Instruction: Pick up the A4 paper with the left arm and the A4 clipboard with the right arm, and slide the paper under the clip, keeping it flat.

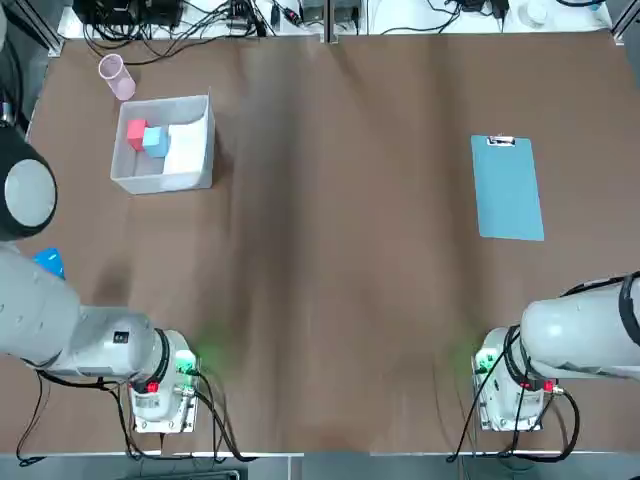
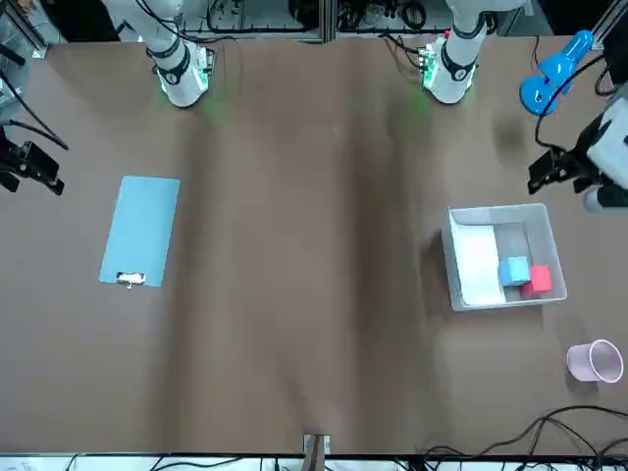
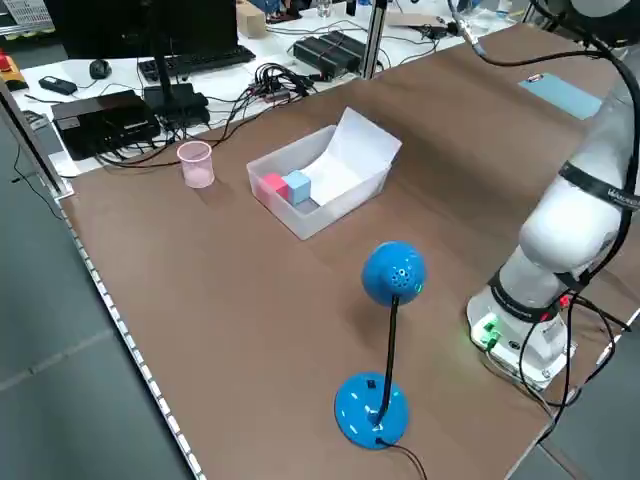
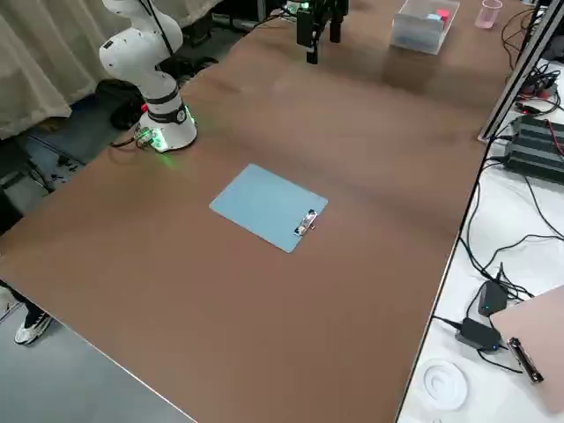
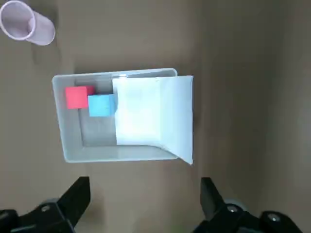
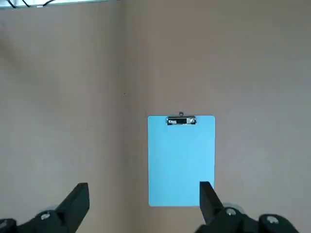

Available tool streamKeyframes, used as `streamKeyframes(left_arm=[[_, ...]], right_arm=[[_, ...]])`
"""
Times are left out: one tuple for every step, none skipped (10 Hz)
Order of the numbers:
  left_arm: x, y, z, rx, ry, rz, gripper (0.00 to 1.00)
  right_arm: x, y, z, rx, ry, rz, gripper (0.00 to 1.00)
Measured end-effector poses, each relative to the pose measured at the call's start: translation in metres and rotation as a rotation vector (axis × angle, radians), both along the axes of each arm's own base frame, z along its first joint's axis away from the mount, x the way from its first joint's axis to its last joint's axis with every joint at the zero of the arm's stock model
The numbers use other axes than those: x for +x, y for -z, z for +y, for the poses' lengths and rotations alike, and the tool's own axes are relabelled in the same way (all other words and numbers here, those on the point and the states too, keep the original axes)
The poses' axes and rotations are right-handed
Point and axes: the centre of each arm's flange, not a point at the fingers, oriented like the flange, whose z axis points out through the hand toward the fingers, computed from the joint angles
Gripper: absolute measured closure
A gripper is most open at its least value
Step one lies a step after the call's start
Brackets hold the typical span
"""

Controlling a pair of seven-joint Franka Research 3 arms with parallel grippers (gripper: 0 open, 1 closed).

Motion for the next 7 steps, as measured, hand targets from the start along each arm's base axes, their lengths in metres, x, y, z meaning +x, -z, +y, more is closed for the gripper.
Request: streamKeyframes(left_arm=[[0.006,0.012,-0.01,0.001,-0.001,0.013,0.0],[0.012,0.027,-0.022,0.005,-0.033,0.027,0.0],[0.02,0.045,-0.032,0.027,-0.076,0.04,0.0],[0.029,0.068,-0.042,0.072,-0.103,0.051,0.0],[0.039,0.093,-0.053,0.107,-0.12,0.059,0.0],[0.046,0.119,-0.062,0.15,-0.138,0.069,0.0],[0.052,0.142,-0.07,0.206,-0.144,0.061,0.0]], right_arm=[[0.0,0.0,0.0,0.0,0.0,0.0,0.0],[0.0,0.001,0.0,0.0,0.001,0.002,0.0],[0.001,0.003,-0.001,0.0,0.001,0.006,0.0],[0.002,0.004,-0.001,0.001,0.001,0.008,0.0],[0.002,0.005,-0.001,0.001,0.001,0.01,0.0],[0.002,0.006,-0.001,0.001,0.001,0.013,0.0],[0.002,0.008,-0.001,0.001,0.001,0.016,0.0]])
